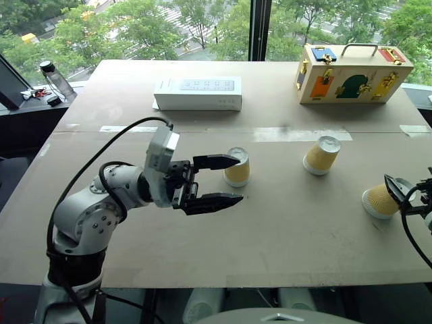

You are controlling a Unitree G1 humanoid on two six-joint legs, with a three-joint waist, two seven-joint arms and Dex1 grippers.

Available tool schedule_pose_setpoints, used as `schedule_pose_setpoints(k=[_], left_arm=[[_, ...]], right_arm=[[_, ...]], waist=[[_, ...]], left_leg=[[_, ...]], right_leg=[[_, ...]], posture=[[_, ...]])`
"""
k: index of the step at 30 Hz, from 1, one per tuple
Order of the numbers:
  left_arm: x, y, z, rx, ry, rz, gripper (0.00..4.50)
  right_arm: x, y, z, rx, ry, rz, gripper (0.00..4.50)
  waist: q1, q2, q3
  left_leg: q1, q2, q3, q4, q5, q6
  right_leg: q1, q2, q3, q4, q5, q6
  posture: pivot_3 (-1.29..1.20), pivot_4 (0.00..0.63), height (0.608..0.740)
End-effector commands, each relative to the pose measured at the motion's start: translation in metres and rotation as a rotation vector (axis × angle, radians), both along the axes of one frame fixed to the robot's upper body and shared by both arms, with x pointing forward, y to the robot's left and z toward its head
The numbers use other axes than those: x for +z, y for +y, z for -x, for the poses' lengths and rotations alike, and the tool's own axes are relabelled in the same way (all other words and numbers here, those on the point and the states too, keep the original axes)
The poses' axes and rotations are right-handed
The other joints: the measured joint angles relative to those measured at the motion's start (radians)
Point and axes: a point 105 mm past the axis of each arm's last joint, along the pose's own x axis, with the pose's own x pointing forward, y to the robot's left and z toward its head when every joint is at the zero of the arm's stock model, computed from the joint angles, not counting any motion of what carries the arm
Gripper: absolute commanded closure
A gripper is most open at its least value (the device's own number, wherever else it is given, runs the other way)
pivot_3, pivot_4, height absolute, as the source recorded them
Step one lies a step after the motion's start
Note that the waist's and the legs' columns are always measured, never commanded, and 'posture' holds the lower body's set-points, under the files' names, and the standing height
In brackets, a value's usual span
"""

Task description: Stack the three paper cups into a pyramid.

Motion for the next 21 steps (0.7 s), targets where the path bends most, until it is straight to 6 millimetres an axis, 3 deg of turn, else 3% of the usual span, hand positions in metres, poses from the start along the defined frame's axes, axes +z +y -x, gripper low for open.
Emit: schedule_pose_setpoints(k=[1, 16, 21], left_arm=[[0.001, 0.002, 0.010, -0.038, -0.022, -0.022, 0.05], [-0.008, 0.002, 0.017, -0.095, -0.019, -0.057, 0.05], [-0.010, 0.005, 0.017, -0.079, -0.018, -0.058, 0.00]], right_arm=[[0.002, -0.005, 0.006, -0.022, -0.001, -0.054, 0.00], [-0.015, 0.000, -0.007, -0.016, 0.018, -0.189, 0.00], [-0.019, 0.005, -0.007, 0.014, 0.038, -0.177, 2.19]], waist=[[-0.005, 0.000, 0.000], [-0.011, 0.000, 0.000], [-0.010, 0.001, 0.000]], left_leg=[[0.000, 0.001, 0.000, 0.000, 0.000, 0.000], [0.000, 0.001, 0.000, 0.000, 0.000, 0.000], [0.000, 0.001, 0.000, 0.000, 0.000, 0.000]], right_leg=[[0.000, 0.001, 0.000, 0.000, 0.000, -0.001], [0.001, 0.001, 0.000, 0.000, 0.001, 0.001], [0.000, 0.001, 0.000, -0.001, 0.001, 0.001]], posture=[[0.00, 0.150, 0.740], [0.00, 0.150, 0.740], [0.00, 0.150, 0.740]])
